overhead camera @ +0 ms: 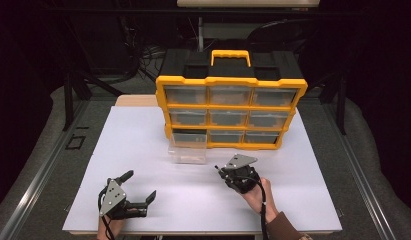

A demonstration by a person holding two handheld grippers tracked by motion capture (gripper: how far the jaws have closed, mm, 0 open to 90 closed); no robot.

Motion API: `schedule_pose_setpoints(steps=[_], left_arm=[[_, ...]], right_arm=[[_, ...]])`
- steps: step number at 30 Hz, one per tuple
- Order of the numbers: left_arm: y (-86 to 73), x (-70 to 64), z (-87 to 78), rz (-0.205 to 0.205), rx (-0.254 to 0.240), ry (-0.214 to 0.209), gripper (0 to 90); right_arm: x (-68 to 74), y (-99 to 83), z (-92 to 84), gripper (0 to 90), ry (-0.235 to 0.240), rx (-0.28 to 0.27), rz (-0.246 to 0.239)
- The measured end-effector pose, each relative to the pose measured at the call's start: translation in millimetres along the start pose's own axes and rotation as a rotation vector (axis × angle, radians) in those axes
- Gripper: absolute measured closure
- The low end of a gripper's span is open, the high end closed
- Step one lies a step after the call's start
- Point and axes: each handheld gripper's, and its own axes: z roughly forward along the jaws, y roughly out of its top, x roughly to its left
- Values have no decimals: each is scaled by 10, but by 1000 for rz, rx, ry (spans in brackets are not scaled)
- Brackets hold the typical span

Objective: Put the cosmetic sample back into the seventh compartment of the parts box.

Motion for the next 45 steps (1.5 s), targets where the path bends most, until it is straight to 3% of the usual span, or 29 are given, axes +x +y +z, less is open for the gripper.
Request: schedule_pose_setpoints(steps=[21, 45], left_arm=[[-6, 5, 14, -4, 9, 13, 1], [-5, -3, 17, 0, 8, 5, 1]], right_arm=[[-80, 23, -67, 812, -72, -129, 25], [-167, 63, -90, 812, -106, -180, 33]])
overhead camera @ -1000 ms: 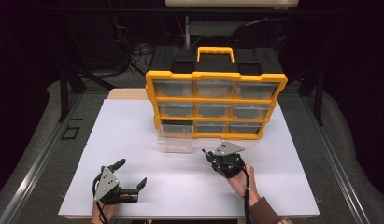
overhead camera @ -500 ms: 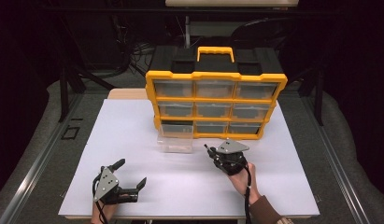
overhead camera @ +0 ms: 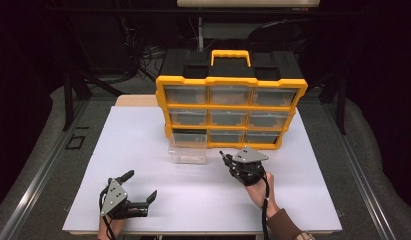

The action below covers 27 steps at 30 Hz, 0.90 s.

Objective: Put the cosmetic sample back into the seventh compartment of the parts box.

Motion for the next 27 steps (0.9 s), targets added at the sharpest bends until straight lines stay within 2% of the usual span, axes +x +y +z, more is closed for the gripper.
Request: schedule_pose_setpoints(steps=[15, 27], left_arm=[[0, 4, -4, 0, -3, 1, 1], [1, 0, -3, 1, 0, 2, 1]], right_arm=[[-60, 48, -8, 812, -14, -23, 6], [-44, 108, -15, 812, -8, -38, -1]])
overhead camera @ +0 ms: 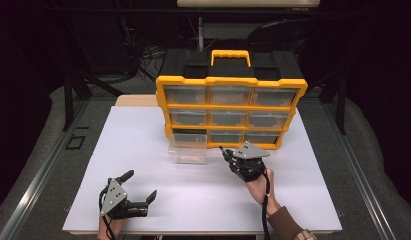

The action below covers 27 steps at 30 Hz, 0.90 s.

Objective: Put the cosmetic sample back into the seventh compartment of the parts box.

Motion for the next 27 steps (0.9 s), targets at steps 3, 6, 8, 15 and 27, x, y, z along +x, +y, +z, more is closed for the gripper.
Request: schedule_pose_setpoints(steps=[3, 6, 8, 15, 27], left_arm=[[-2, 0, 6, -1, 0, 1, 1], [-4, 7, -3, 0, 1, 2, 1], [-3, 9, -7, -1, -1, 1, 2], [-6, 10, -1, -2, 1, 2, 1], [-6, 17, -6, -4, 2, 4, 1]], right_arm=[[-4, 17, -13, 812, 2, -7, -5], [-8, 37, -13, 812, 4, -9, -5], [-7, 40, -9, 812, 4, -10, -7], [4, 81, 8, 811, 12, -12, -12], [9, 117, 36, 812, 10, -3, -17]])
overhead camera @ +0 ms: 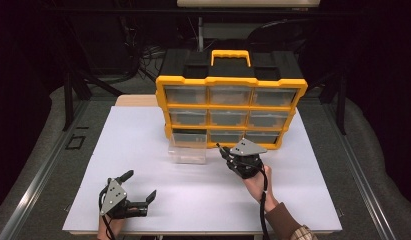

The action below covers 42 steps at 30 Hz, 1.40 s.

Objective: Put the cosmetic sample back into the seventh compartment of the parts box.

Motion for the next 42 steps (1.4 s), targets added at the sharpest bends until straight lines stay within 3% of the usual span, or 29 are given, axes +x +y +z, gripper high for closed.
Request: schedule_pose_setpoints(steps=[42], left_arm=[[4, -5, -4, -3, -5, 3, 1]], right_arm=[[46, 402, 40, 812, 4, -33, -51]])
